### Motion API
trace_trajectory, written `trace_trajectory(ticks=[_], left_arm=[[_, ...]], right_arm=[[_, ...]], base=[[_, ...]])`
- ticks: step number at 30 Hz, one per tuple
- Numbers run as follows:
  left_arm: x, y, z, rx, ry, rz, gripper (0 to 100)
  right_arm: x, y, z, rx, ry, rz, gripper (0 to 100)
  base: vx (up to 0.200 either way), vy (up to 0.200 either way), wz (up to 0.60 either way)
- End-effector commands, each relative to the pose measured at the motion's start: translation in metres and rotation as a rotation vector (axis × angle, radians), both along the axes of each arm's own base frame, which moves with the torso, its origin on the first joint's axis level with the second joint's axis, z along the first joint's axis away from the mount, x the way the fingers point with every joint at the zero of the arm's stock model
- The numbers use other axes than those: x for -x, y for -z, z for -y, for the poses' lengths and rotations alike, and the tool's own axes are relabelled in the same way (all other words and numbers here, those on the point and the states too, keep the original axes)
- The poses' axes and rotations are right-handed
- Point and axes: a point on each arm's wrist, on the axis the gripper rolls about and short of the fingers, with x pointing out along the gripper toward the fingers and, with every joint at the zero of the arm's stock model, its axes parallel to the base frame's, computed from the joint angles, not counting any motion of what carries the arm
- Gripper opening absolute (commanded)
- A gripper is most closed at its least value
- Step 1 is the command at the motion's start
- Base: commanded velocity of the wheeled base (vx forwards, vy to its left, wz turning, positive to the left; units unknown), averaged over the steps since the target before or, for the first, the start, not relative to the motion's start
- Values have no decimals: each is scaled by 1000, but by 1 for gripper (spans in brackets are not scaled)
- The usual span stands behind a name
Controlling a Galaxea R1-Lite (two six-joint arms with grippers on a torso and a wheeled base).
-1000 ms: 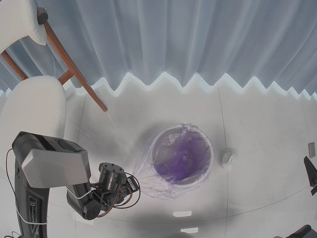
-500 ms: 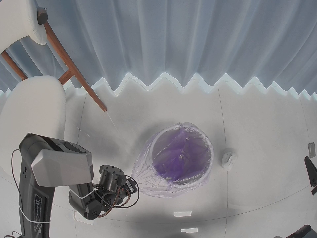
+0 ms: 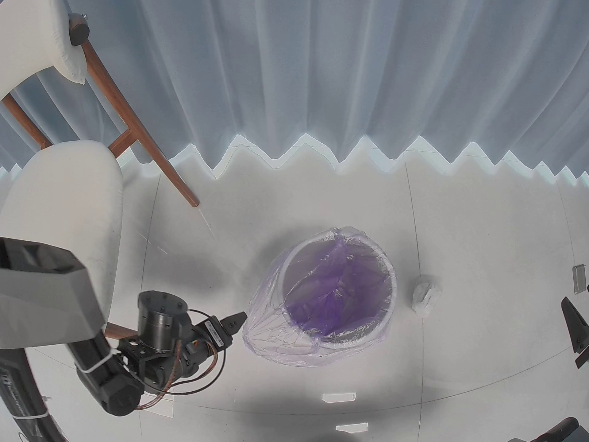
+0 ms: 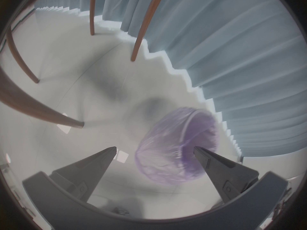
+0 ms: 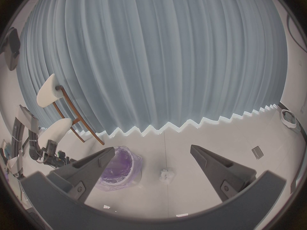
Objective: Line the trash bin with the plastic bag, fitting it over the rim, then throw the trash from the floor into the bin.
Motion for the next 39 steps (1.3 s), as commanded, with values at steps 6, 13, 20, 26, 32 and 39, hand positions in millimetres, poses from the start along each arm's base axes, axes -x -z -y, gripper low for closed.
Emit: trace_trajectory(ticks=[6, 13, 20, 26, 32, 39], left_arm=[[83, -99, -30, 219, 157, 285, 100], [93, -82, -39, 238, 108, 186, 100], [35, -65, -20, 225, 26, 135, 100], [-29, -28, 1, 273, 31, 135, 100], [-59, -5, 16, 328, 92, 182, 100], [-74, -16, 20, 386, 156, 254, 100]], right_arm=[[-22, -9, -1, -105, -91, -213, 100], [-95, -30, -6, -148, -214, -406, 100], [-129, -35, -21, -124, -266, -388, 100], [-127, -41, -36, -146, -280, -318, 100], [-114, -40, -33, -151, -279, -295, 100], [-107, -42, -31, -160, -276, -272, 100]], base=[[0, 0, 0], [0, 0, 0], [0, 0, 0], [0, 0, 0], [0, 0, 0], [0, 0, 0]])
